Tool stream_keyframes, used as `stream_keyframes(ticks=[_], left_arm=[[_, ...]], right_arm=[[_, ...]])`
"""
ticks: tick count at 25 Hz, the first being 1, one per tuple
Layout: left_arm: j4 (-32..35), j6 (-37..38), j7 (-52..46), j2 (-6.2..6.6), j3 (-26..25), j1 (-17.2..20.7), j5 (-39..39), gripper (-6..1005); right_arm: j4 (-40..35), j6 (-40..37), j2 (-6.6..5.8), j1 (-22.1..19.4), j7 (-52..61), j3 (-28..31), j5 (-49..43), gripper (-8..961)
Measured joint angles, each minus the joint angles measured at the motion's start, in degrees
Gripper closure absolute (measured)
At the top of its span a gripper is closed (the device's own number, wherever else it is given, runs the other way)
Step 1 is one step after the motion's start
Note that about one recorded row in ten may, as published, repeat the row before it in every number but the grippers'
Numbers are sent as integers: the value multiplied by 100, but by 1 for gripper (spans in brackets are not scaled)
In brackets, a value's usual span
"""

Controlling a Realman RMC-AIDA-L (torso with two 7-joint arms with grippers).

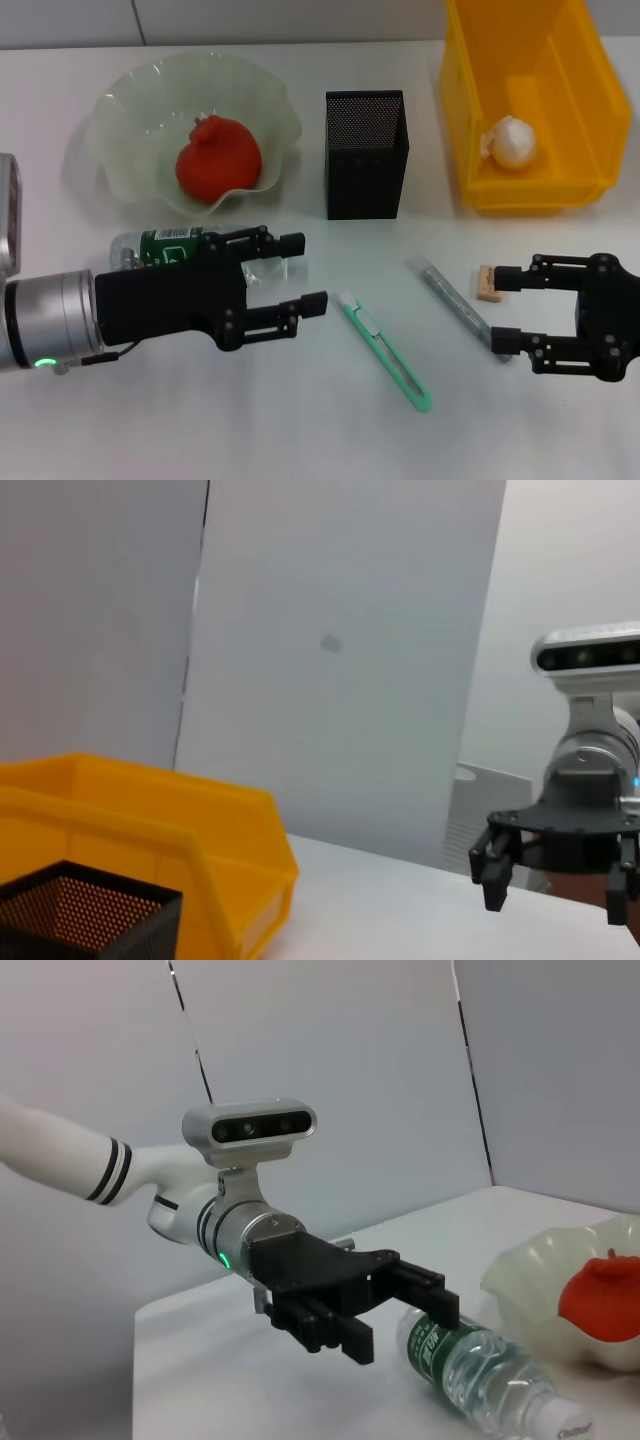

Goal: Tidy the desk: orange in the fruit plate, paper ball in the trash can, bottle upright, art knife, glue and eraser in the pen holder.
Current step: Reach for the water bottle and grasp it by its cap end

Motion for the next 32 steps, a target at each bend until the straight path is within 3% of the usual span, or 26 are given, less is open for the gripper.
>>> stream_keyframes(ticks=[12, 22, 27, 28, 29, 32], left_arm=[[-5, -169, 3, -16, -7, -31, -81, 289], [372, -239, -545, -18, 19, -187, -627, 290], [1256, -373, -1371, 5, 334, -242, -676, 290], [1829, -425, -1979, 25, 545, -262, -371, 290], [1829, -425, -1979, 25, 545, -262, -371, 290], [3059, -478, -3201, 29, 717, -376, 699, 290]], right_arm=[[70, 257, 0, 13, 316, 59, 28, 276], [683, 416, 6, 59, 66, 373, 49, 275], [946, 429, 9, 107, -149, 488, 60, 275], [1015, 430, 8, 131, -170, 490, 61, 275], [1048, 431, 7, 145, -171, 490, 62, 275], [1074, 436, 6, 166, -171, 490, 63, 275]])
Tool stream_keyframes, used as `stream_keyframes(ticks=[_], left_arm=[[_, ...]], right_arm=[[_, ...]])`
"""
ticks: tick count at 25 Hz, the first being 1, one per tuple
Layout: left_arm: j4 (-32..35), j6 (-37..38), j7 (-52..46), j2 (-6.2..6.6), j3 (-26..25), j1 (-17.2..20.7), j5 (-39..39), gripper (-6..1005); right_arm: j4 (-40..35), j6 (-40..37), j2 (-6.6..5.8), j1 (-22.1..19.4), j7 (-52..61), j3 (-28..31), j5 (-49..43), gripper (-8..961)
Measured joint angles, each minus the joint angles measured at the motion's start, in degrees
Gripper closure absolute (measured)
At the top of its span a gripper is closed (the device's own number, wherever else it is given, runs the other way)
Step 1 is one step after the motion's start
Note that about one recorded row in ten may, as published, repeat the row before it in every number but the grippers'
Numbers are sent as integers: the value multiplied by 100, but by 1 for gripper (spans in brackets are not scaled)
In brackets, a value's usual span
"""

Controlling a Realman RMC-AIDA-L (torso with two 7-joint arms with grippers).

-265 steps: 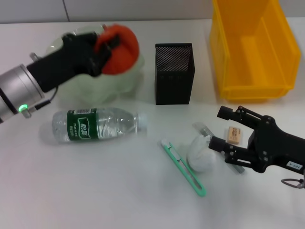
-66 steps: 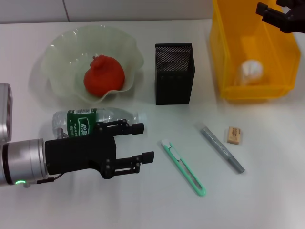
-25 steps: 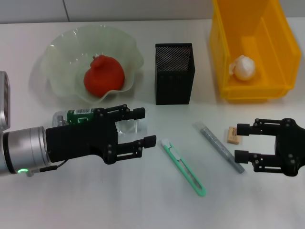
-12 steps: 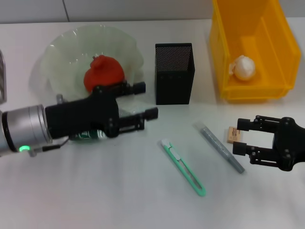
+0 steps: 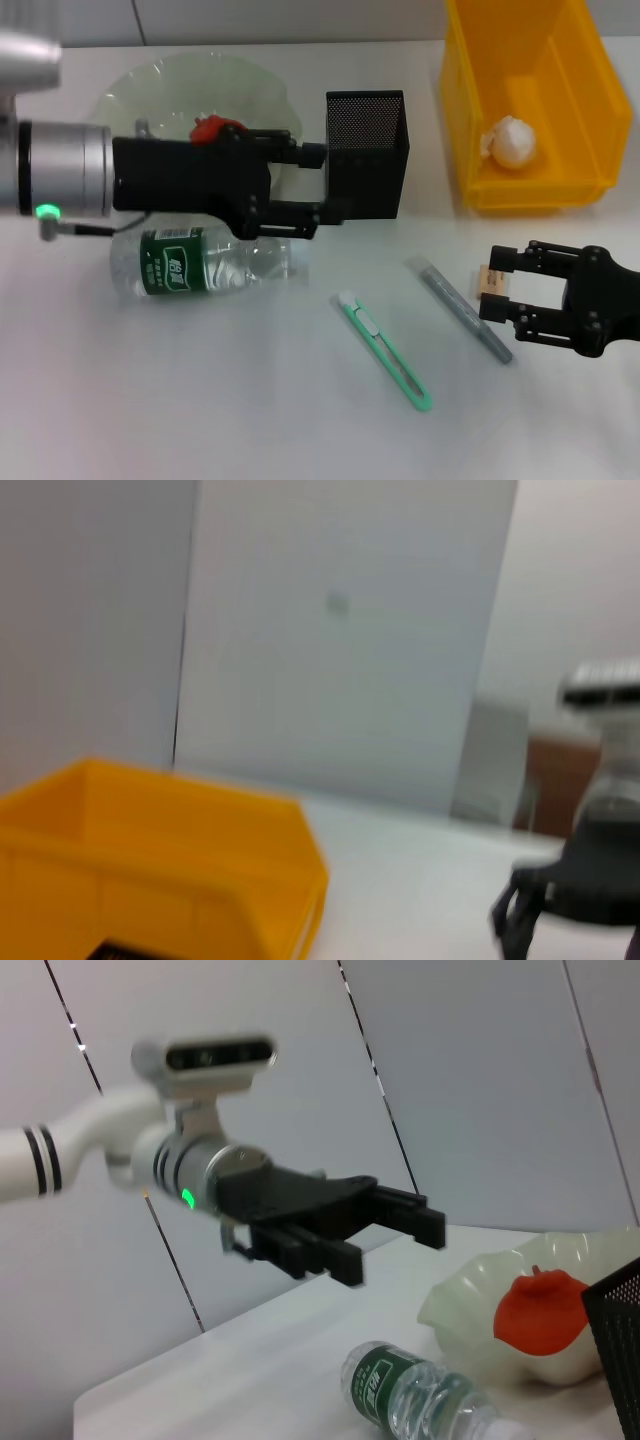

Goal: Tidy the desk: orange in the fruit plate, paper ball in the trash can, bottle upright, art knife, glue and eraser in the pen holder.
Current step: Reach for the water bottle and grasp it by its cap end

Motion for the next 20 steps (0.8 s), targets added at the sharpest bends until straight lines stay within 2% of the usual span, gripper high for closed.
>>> stream_keyframes(ticks=[1, 2, 4, 6, 8, 9, 10, 11, 12, 13, 14, 17, 19, 20], left_arm=[[603, 4, -553, -19, 14, -86, 518, 290], [603, 4, -553, -19, 14, -86, 518, 289], [1009, 23, -901, -25, 104, -147, 788, 289], [1643, 8, -1485, -23, 513, -263, 1382, 289], [1858, -14, -1685, -25, 709, -315, 1669, 289], [2169, -63, -2082, -37, 1113, -440, 2299, 289], [2169, -63, -2082, -37, 1113, -440, 2299, 289], [2352, -94, -2408, -48, 1498, -571, 2788, 289], [2422, -102, -2572, -54, 1710, -649, 3038, 289], [2422, -102, -2572, -54, 1710, -649, 3038, 289], [2464, -126, -2772, -61, 1971, -741, 3321, 289], [2466, -156, -2853, -64, 2095, -774, 3430, 290], [2399, -328, -3053, -69, 2448, -837, 3667, 290], [2399, -328, -3053, -69, 2448, -837, 3667, 290]], right_arm=[[4, 1, 2, 25, -3, -4, 1, 275], [4, 1, 2, 25, -3, -4, 1, 275], [27, 3, 5, 50, -7, -15, 1, 275], [68, 3, 5, 71, -13, -21, 0, 275], [79, 3, 5, 75, -18, -21, 0, 275], [123, 4, 4, 88, -34, -14, 2, 275], [123, 4, 4, 88, -34, -14, 2, 275], [194, 7, 3, 107, -52, -4, 4, 275], [213, 10, 3, 114, -57, -2, 4, 276], [213, 10, 3, 114, -57, -2, 4, 276], [230, 18, 2, 121, -59, -2, 2, 276], [245, 22, 4, 121, -60, -1, -8, 277], [277, 23, 4, 116, -70, -2, -14, 277], [303, 23, 4, 111, -94, -2, -14, 277]])
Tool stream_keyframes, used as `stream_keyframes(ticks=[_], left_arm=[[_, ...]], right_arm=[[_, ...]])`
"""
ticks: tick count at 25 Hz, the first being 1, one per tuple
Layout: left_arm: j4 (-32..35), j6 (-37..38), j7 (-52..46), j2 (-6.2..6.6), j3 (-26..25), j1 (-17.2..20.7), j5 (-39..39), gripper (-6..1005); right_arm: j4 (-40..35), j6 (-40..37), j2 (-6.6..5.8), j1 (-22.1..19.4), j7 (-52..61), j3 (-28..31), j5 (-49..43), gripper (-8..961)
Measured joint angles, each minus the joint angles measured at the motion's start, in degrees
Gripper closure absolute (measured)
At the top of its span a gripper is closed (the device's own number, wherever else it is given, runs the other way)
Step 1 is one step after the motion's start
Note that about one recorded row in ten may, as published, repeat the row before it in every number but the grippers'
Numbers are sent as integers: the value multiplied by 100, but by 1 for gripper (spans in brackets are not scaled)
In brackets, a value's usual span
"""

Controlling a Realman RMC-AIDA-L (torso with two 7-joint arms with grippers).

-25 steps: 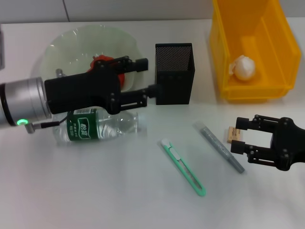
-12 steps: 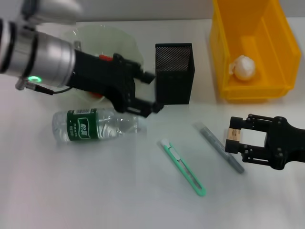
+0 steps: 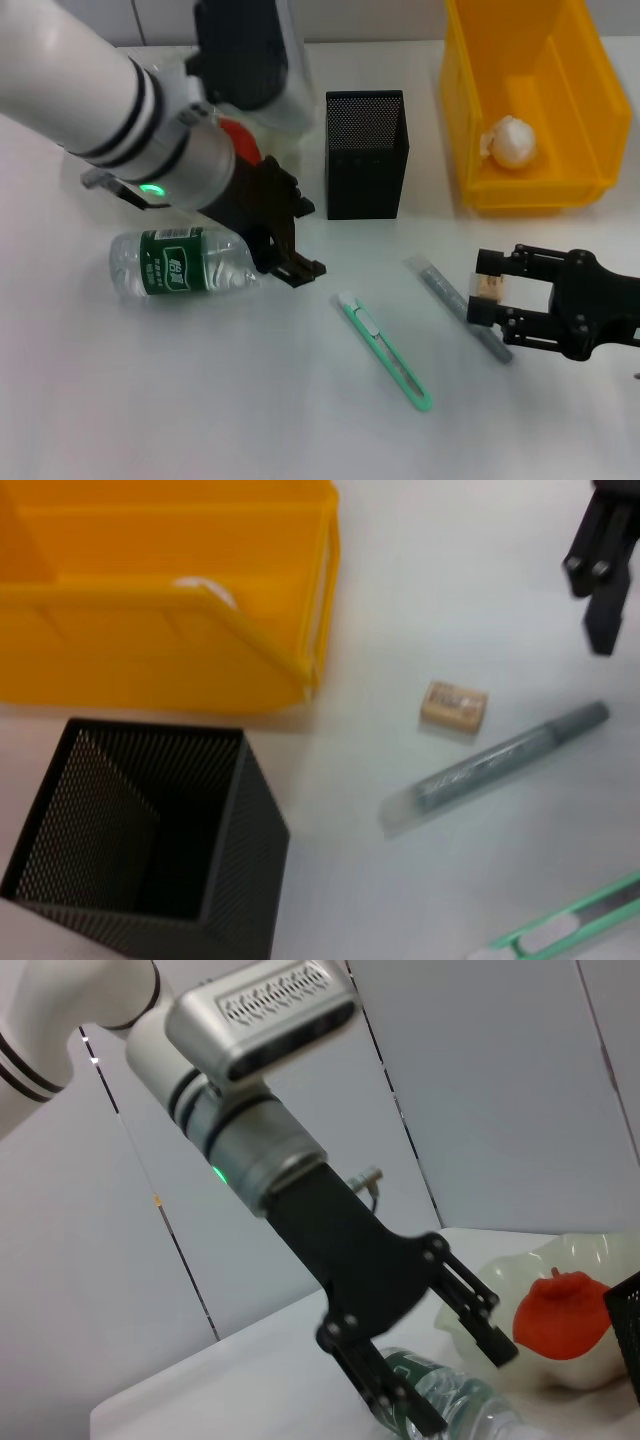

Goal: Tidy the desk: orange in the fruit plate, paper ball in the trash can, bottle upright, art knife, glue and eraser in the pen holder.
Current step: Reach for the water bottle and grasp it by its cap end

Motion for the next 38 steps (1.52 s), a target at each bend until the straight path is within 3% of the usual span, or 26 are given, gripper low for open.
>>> stream_keyframes(ticks=[3, 13, 25, 27, 38], left_arm=[[-222, -415, -268, -2, 490, -28, 365, 290], [-850, -1025, -655, -4, 1087, -265, 794, 289], [-1298, -1411, -683, -4, 1262, -376, 873, 311], [-1607, -1564, -688, -4, 1328, -456, 898, 317], [-1698, -1714, -666, -4, 1373, -449, 925, 349]], right_arm=[[92, 3, -2, -11, -106, -2, 5, 277], [182, 26, -2, 11, -177, -2, 9, 276], [233, 59, 0, 21, -178, -2, 8, 275], [233, 59, 0, 46, -178, -1, 7, 275], [308, 137, -10, 107, -178, -26, -6, 276]])
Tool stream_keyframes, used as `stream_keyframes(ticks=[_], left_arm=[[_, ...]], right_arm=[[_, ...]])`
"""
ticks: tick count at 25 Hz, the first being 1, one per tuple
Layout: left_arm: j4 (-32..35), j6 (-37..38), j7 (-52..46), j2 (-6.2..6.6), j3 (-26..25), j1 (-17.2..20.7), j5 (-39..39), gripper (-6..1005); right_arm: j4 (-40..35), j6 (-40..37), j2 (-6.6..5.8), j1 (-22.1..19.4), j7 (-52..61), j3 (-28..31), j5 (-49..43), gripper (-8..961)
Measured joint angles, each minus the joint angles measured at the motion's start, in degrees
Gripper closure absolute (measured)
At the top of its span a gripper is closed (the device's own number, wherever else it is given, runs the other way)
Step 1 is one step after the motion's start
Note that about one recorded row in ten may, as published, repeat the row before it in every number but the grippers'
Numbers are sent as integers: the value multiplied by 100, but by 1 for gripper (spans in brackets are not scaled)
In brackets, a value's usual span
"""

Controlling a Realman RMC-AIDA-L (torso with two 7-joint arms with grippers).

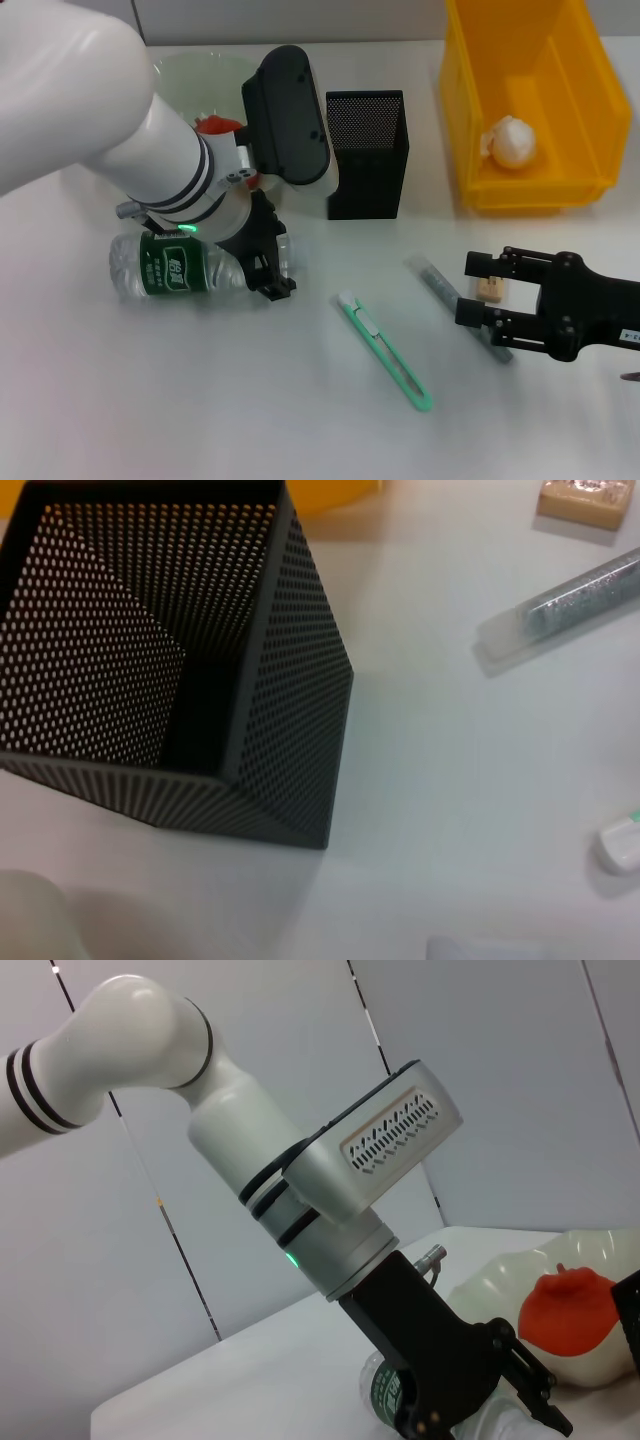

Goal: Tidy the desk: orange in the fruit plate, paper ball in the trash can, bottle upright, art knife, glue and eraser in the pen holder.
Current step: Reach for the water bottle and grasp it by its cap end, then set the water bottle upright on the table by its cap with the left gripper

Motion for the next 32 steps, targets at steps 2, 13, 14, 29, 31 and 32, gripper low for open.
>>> stream_keyframes(ticks=[2, 13, 14, 29, 31, 32], left_arm=[[5, -25, 48, 0, 79, 19, 11, 355], [103, -325, -147, -2, 435, 124, 314, 447], [128, -328, -166, -1, 425, 146, 334, 470], [1828, -323, -186, 21, 302, 1158, 223, 545], [2097, -348, -157, 30, 203, 1357, 57, 544], [2097, -348, -157, 30, 203, 1357, 57, 544]], right_arm=[[3, 0, 0, 7, 0, -1, -5, 276], [103, 1, -1, 4, 1, 24, 3, 276], [103, 1, -1, 4, 1, 24, 3, 276], [110, 0, -4, 11, 0, 24, 19, 275], [110, 0, -3, 12, 0, 24, 22, 275], [109, 0, -2, 15, 0, 24, 22, 275]])
